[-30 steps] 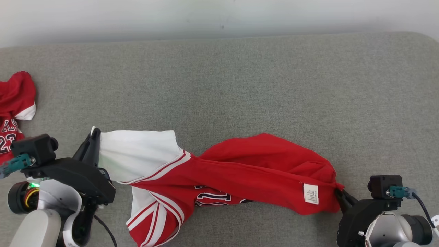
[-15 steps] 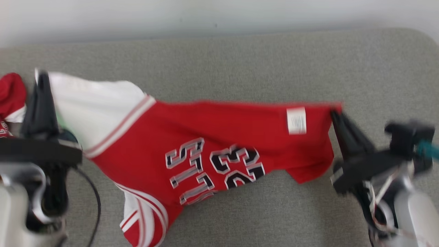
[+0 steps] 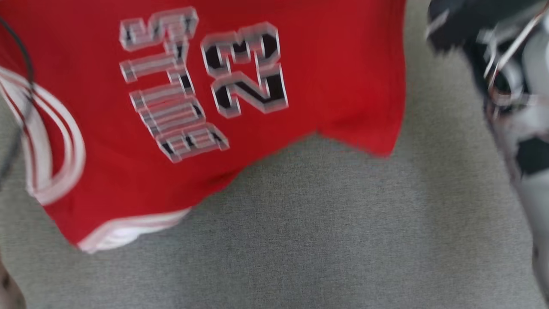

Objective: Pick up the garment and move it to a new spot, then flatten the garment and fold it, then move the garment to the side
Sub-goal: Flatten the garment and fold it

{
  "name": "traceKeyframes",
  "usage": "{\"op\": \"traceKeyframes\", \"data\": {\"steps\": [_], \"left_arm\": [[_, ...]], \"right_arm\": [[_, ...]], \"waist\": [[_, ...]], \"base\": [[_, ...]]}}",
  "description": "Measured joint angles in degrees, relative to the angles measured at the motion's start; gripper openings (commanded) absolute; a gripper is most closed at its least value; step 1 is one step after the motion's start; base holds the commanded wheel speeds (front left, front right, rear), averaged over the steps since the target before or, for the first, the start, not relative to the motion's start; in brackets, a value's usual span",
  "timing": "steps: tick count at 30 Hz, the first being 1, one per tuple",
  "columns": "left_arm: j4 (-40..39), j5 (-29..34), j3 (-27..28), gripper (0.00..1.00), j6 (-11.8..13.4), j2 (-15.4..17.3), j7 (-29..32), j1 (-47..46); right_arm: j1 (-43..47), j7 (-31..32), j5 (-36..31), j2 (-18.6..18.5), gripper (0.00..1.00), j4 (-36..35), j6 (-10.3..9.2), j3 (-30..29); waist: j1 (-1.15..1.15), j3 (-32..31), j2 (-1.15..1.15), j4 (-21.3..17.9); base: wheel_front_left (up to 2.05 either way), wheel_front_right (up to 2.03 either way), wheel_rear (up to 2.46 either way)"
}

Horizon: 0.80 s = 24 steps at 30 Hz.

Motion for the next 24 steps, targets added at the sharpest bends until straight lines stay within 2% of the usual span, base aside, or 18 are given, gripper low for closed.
{"op": "traceKeyframes", "data": {"steps": [6, 9, 11, 12, 16, 20, 24], "left_arm": [[4.3, 3.2, 1.9, 0.00, -0.6, 1.6, -7.7, -12.9], [5.7, 4.9, 2.9, 0.00, -0.8, 1.6, -12.2, -18.8], [6.1, 4.2, 5.4, 0.00, -1.0, -0.2, -14.2, -23.1], [5.8, 5.7, 6.3, 0.00, -2.3, -0.8, -14.9, -26.8], [1.1, 10.9, 9.9, 0.00, -5.2, -3.4, -15.3, -31.1], [-2.8, 14.9, 10.3, 0.00, -6.7, -6.9, -15.3, -28.8], [-6.6, 17.4, 6.2, 0.00, -6.9, -7.5, -15.3, -18.8]], "right_arm": [[-15.4, -11.0, -5.9, 2.0, 0.00, 11.8, 0.01, -1.9], [-21.6, -16.7, -9.8, 3.2, 0.00, 16.5, 0.01, -5.3], [-25.5, -18.9, -12.5, 3.9, 0.00, 18.6, 0.02, -8.4], [-29.3, -19.9, -15.7, 4.4, 0.00, 19.5, 0.02, -11.1], [-33.6, -20.4, -22.6, 5.5, 0.00, 18.4, 0.02, -13.9], [-32.2, -20.5, -26.0, 4.7, 0.00, 16.4, 0.02, -12.3], [-25.9, -20.5, -28.3, 0.6, 0.00, 15.9, 0.02, -6.8]], "waist": [[0.01, 5.2, 0.00, -0.6], [0.01, 6.4, 0.01, -0.9], [0.01, 6.4, 0.01, -0.9], [0.00, 6.1, 0.00, -0.7], [-0.03, 6.0, -0.01, -0.4], [-0.02, 7.0, -0.01, 0.1], [-0.01, 8.3, 0.00, 1.1]], "base": [[0.00, 0.00, 0.00], [0.00, 0.00, 0.00], [0.00, 0.00, 0.00], [0.00, 0.00, 0.00], [0.00, 0.00, 0.00], [0.00, 0.00, 0.00], [0.00, 0.00, 0.00]]}}
